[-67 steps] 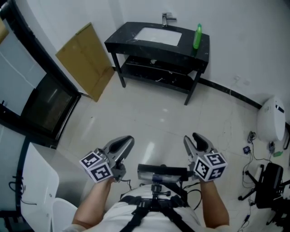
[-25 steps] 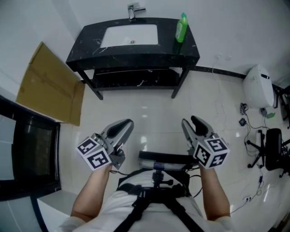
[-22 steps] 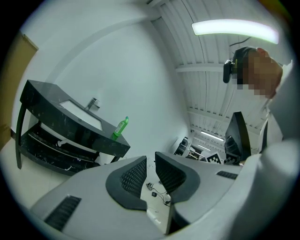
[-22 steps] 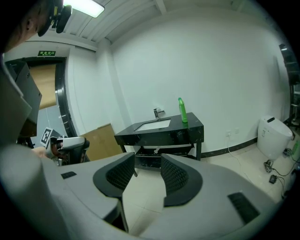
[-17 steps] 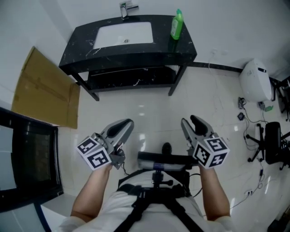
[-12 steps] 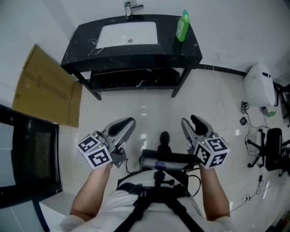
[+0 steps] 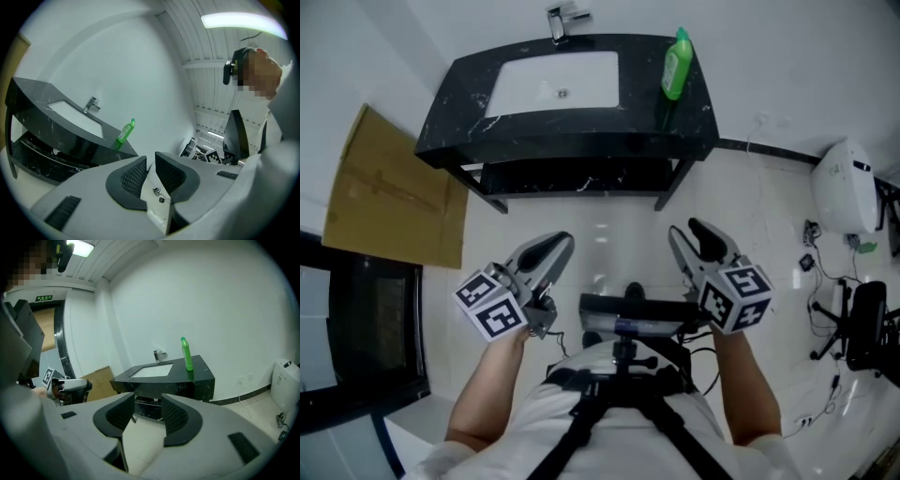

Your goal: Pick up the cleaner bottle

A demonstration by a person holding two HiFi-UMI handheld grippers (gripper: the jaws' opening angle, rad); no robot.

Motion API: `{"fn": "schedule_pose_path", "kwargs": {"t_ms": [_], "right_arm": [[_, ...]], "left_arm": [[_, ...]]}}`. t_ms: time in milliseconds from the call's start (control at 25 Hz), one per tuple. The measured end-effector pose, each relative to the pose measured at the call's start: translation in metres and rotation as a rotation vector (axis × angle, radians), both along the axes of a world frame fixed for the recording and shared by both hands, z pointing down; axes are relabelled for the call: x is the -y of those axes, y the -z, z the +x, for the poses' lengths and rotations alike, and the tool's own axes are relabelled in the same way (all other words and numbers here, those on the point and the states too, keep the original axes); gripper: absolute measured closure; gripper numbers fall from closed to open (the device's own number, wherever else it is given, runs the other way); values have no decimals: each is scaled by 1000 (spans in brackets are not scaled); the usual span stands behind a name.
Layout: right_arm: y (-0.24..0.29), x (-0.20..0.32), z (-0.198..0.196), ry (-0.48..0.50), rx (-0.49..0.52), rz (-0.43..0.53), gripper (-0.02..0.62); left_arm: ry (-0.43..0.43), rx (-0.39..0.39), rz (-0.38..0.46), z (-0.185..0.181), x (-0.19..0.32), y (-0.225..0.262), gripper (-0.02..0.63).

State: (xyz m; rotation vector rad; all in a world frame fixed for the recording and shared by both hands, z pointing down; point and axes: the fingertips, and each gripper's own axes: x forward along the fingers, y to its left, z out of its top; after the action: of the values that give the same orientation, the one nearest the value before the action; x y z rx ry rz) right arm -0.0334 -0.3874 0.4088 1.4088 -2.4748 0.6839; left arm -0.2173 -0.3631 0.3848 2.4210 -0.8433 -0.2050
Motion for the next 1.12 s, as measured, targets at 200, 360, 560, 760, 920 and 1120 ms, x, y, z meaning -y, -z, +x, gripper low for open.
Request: {"fn": "schedule_pose_path", "kwargs": {"t_ms": [200, 360, 560, 760, 920, 1120], "right_arm": [[2, 31, 24, 15, -3, -14, 419], [2, 49, 40, 29, 5, -20, 419], [1, 65, 52, 61, 8, -14, 419], [2, 78, 53, 79, 18, -8, 419], [2, 89, 49, 82, 19, -6, 419], [2, 102, 41, 52, 14, -7, 419]], "left_arm": [[-1, -5, -6, 31, 32, 2, 554], [15, -4, -11, 48, 48, 2, 554], [36, 10, 0, 63, 62, 7, 555], [44, 24, 6, 70, 70, 10, 554], [47, 24, 11, 65, 83, 14, 554], [21, 13, 6, 58, 99, 11, 554]]}}
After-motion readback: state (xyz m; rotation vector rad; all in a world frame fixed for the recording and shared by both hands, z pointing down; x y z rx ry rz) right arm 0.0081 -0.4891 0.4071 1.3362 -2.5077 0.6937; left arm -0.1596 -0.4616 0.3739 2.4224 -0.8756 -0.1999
